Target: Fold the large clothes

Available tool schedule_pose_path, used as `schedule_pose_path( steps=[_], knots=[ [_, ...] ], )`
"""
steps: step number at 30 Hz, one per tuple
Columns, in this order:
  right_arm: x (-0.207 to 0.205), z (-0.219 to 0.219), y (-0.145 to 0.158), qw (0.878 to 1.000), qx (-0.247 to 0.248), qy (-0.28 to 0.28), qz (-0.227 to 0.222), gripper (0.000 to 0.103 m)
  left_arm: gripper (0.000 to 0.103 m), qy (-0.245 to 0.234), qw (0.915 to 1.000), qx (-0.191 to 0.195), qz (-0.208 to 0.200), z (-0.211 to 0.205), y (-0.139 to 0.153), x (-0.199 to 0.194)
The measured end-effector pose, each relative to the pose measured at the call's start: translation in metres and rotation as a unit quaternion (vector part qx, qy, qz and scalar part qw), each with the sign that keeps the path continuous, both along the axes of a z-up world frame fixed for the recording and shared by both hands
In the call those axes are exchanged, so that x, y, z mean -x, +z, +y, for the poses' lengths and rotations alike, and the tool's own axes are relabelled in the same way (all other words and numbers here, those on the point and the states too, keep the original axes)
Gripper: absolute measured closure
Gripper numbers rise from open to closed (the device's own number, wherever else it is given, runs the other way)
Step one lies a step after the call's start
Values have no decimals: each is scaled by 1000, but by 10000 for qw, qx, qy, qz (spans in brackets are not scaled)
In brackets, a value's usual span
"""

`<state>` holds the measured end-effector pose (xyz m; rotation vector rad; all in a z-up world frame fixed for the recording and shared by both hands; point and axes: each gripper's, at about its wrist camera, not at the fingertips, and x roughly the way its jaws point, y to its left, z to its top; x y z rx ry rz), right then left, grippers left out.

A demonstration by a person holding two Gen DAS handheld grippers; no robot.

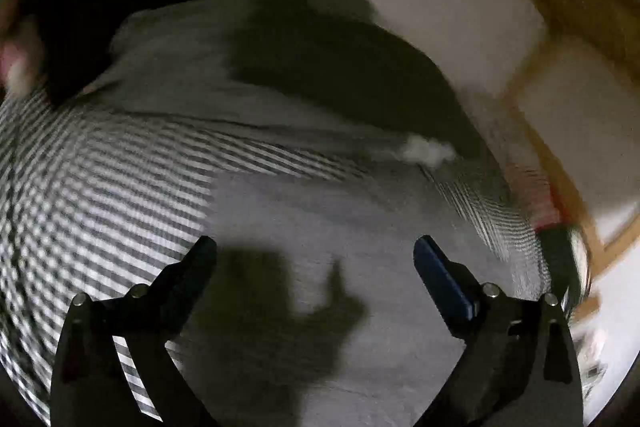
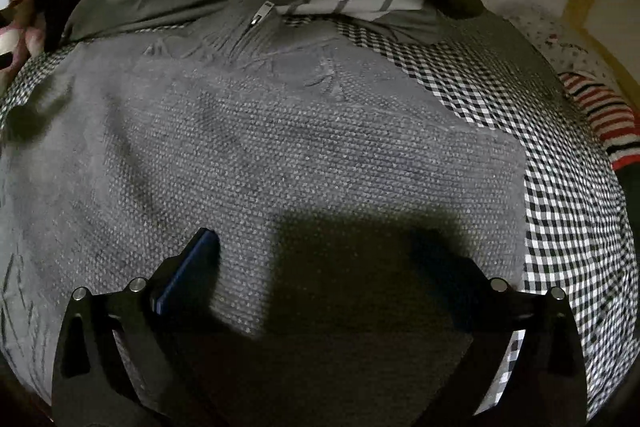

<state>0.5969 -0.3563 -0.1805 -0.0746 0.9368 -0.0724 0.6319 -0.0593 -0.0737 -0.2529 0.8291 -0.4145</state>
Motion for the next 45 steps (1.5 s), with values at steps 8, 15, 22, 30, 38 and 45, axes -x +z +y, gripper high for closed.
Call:
schedule_pose_path(
  steps=[8,15,22,30,38,45],
  knots=[
    [10,18,22,9980,-570,-50,-272,3,5,1,9788,-2045,93,-113,-88,21],
    [19,41,5,9999,-73,131,37,4,4,78,9770,-2127,-103,-111,-96,18],
    [58,11,25,9993,4,-331,-147,3,4,96,9763,-2157,-145,-113,-95,22],
    [78,-1,7,9990,361,-272,50,4,4,102,9765,-2146,-174,-114,-96,22],
    [75,-11,20,9976,30,-616,-327,3,4,138,9754,-2186,-251,-116,-97,24],
    [76,0,3,9986,304,-423,-17,4,4,150,9751,-2197,-280,-115,-96,25]
  ],
)
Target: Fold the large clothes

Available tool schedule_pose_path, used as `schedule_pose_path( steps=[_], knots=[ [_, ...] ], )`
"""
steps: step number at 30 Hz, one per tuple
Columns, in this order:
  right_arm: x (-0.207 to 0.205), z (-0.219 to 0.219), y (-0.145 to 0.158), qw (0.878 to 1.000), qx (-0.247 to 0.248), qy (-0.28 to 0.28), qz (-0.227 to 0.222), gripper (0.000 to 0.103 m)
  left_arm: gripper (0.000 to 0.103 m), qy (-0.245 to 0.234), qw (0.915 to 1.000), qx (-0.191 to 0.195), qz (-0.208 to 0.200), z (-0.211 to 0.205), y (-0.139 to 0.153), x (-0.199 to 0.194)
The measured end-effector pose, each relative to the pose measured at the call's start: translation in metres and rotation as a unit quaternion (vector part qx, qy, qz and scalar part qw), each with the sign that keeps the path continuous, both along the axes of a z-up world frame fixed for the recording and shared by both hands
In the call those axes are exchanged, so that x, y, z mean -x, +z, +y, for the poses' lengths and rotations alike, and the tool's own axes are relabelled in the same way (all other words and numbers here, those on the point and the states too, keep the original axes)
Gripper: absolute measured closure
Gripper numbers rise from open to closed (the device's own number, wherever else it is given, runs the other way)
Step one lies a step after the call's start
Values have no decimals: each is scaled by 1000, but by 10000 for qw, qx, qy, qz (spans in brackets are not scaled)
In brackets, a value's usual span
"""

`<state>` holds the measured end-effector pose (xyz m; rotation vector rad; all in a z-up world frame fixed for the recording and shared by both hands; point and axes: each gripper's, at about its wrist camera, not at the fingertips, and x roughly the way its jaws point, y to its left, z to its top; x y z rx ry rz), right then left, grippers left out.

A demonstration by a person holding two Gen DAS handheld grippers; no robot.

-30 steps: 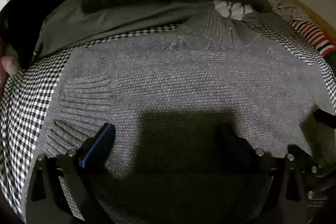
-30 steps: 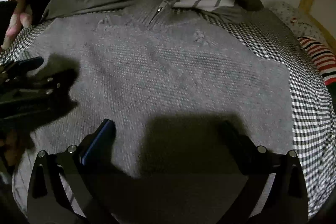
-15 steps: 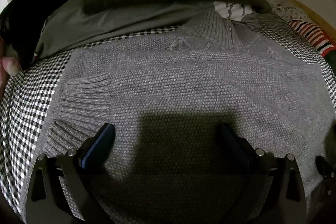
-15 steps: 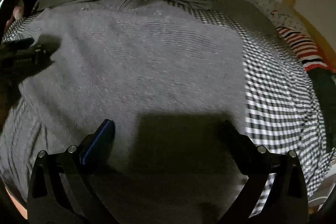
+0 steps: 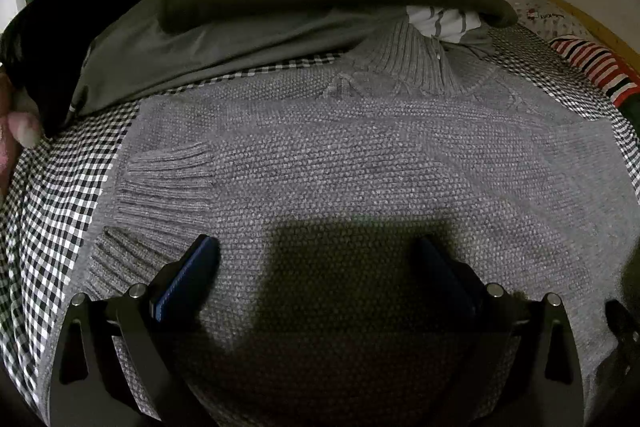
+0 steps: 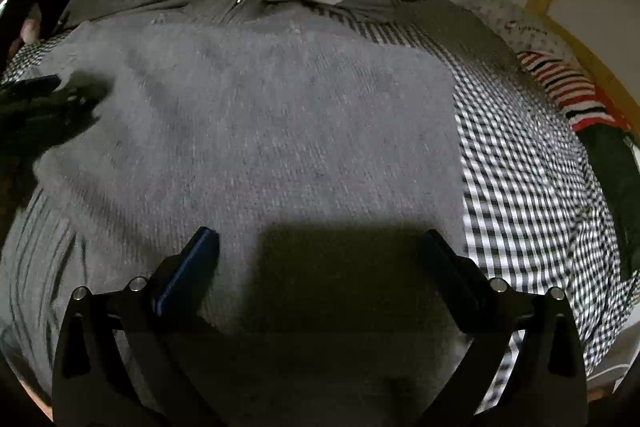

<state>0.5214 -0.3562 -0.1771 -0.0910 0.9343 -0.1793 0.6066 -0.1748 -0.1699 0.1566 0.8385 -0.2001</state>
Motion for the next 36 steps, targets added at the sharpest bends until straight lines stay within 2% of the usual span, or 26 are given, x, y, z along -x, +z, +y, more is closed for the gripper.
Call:
schedule_pose_path(
  steps=[4,6,8,10,13,15,19,22,25,33,35,36],
  knots=[
    [21,0,15,9994,-174,-99,-285,3,5,45,9999,98,-27,7,10,11],
    [29,13,26,9984,-146,101,-542,3,5,64,9998,138,-139,15,20,31],
    [34,29,29,9969,-114,357,-691,3,5,35,9997,-55,-229,19,23,52],
    [35,51,20,9957,-37,684,-630,3,5,50,9994,-215,-281,25,18,72],
    [37,70,-9,9958,140,828,-362,4,5,105,9990,-224,-360,35,5,93],
    [45,69,-15,9957,181,728,-540,4,5,127,9988,-366,-296,37,-3,101],
    [63,63,-17,9969,63,554,-562,3,5,109,9984,-307,-462,50,-10,119],
    [82,49,-27,9966,-550,190,-575,3,5,110,9983,-274,-494,61,-10,135],
    [103,53,-31,9974,-405,190,-573,3,5,125,9983,-238,-507,71,-10,152],
    [147,53,-60,9960,-873,-119,-111,3,5,124,9988,-237,-413,101,-13,212],
    [160,59,-64,9974,-716,-46,-47,3,5,58,9989,-248,-396,109,-13,229],
    [165,61,-62,9977,-680,-41,-64,3,5,99,9984,-419,-372,113,-15,240]
  ],
)
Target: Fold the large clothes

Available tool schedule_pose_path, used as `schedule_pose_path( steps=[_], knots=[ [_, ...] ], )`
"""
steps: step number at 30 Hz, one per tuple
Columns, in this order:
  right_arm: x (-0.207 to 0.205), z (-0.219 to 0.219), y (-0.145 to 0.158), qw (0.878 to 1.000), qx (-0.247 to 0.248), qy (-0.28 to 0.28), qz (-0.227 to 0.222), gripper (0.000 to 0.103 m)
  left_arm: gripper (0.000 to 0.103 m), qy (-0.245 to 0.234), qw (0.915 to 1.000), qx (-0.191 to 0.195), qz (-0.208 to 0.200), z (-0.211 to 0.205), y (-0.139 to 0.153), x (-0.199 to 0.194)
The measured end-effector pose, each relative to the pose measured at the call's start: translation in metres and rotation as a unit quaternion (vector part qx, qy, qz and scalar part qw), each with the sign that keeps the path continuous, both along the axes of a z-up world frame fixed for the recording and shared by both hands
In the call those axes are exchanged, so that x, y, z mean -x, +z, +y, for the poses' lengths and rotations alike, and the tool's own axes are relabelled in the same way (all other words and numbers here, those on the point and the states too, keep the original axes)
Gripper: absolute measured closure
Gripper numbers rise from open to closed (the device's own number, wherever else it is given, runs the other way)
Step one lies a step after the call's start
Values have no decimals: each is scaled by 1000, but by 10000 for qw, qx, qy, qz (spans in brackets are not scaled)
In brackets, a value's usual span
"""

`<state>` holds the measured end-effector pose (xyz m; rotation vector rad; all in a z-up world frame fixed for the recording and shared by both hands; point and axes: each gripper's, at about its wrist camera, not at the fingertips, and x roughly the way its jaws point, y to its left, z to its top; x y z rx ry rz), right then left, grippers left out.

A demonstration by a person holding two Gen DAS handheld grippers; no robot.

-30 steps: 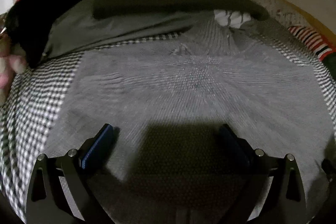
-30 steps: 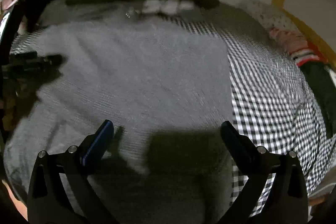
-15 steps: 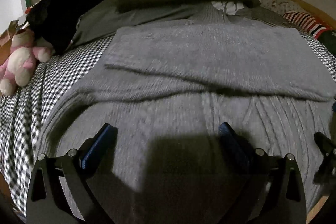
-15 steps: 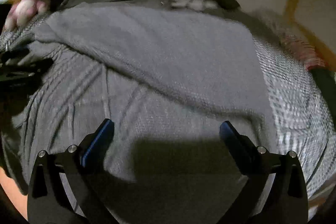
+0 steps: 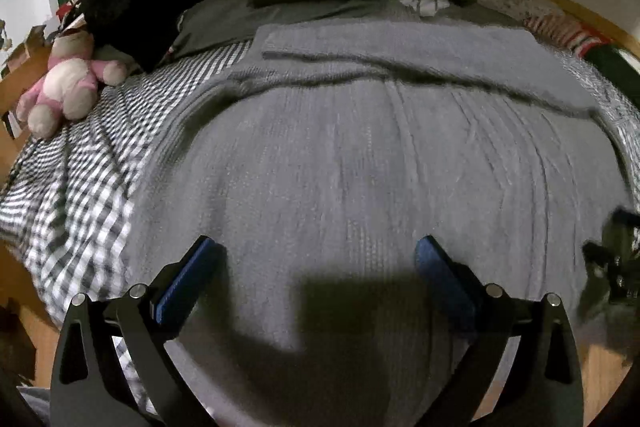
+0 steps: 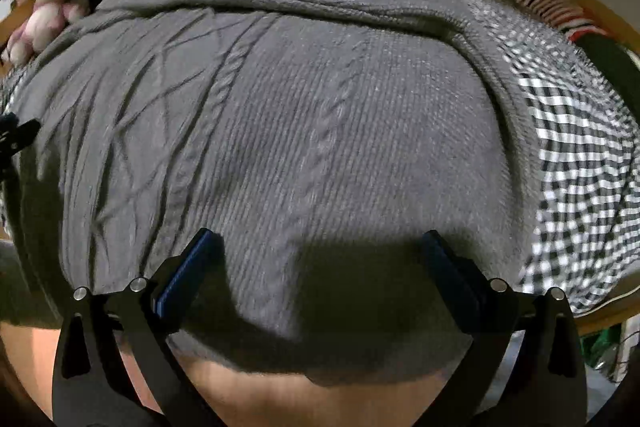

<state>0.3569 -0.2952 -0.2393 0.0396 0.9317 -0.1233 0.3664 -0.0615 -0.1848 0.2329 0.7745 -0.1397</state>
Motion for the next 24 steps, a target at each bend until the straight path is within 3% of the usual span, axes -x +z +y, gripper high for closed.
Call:
schedule_pose_path(
  steps=[2,6,10,14,17,21,24],
  knots=[
    [7,3,1,10000,-83,-1,-37,3,5,31,9999,-114,-5,11,-4,13],
    [22,9,-4,9998,-209,-21,-14,3,5,269,9996,37,81,49,-10,32],
    [34,18,-10,9994,-349,-29,21,3,5,508,9954,767,279,92,-20,32],
    [46,26,-12,9995,-316,17,14,3,5,565,9859,1489,507,123,-38,37],
    [53,27,-14,9994,-340,2,7,3,5,380,9673,2453,526,146,-50,45],
    [61,33,-18,9992,-401,-39,38,3,5,193,9577,2773,746,150,-62,43],
    [67,38,-19,9991,-415,-39,41,3,5,-74,9600,2724,650,142,-63,41]
  ],
)
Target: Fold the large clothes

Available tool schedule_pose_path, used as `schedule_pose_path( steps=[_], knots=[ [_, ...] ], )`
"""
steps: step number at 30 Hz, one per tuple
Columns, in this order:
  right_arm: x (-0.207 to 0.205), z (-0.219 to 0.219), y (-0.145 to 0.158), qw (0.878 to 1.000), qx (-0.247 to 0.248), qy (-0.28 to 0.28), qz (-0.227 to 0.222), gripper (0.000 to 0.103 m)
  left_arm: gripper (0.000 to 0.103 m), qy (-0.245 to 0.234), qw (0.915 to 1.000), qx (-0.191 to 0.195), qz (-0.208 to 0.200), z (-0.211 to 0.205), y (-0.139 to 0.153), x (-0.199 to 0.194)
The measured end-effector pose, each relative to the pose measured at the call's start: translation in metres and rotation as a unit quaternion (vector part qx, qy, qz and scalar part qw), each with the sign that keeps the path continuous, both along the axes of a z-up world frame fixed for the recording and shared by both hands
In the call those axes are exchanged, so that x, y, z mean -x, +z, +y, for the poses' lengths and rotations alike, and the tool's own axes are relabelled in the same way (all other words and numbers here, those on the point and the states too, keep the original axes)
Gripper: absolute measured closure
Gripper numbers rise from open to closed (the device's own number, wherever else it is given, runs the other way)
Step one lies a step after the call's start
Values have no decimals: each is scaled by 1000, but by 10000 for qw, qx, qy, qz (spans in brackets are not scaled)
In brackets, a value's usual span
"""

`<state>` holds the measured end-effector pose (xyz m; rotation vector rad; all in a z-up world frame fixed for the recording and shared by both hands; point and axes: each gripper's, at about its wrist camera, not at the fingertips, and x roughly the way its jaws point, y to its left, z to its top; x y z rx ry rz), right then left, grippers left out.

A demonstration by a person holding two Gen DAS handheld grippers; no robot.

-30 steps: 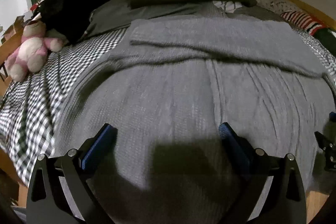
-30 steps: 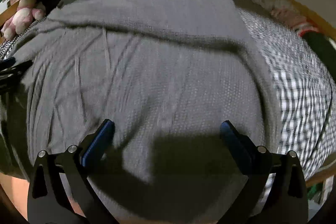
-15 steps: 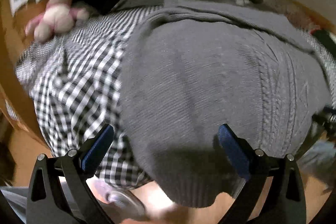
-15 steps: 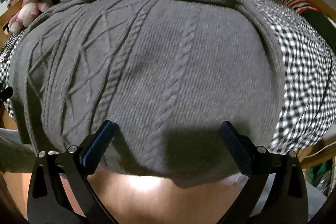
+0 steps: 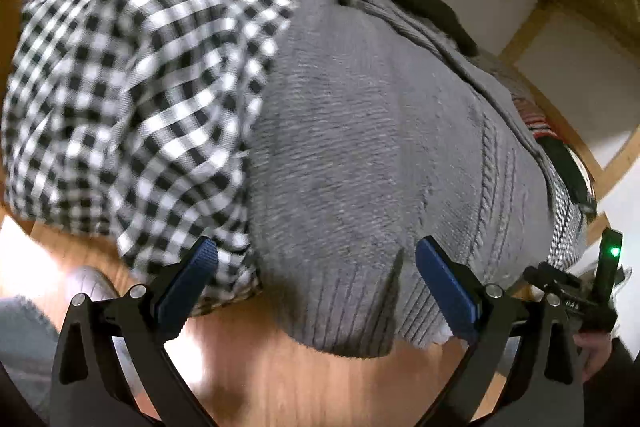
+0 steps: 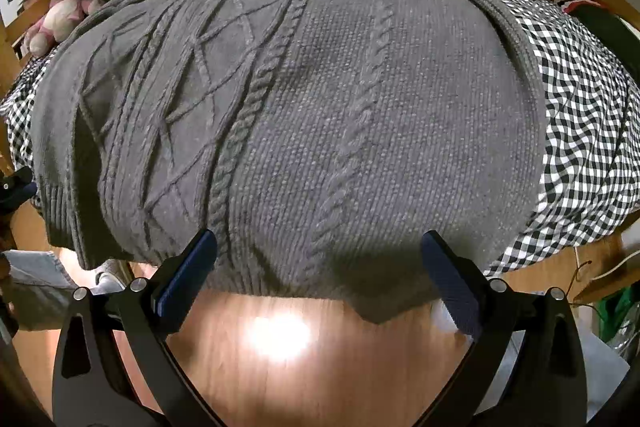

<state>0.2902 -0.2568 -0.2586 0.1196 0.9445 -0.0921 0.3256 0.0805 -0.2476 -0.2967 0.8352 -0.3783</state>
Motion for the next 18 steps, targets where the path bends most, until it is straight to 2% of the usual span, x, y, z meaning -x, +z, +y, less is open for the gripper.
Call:
schedule_pose_path(
  steps=[3,5,8,12,18],
  knots=[
    [2,1,0,10000,-37,11,0,3,5,-182,9997,-94,-125,-14,5,-5],
    [3,2,-1,10000,-27,21,13,3,5,-327,9992,-27,-209,-20,10,-3],
    [6,3,-2,10000,-27,33,31,3,5,-433,9979,-17,-486,-30,21,-6],
    [6,6,-3,10000,-60,59,30,3,5,-242,9968,-190,-738,-31,27,-19],
    [5,9,-2,9999,-42,165,12,3,5,-200,9973,-167,-693,-31,25,-52]
  ],
)
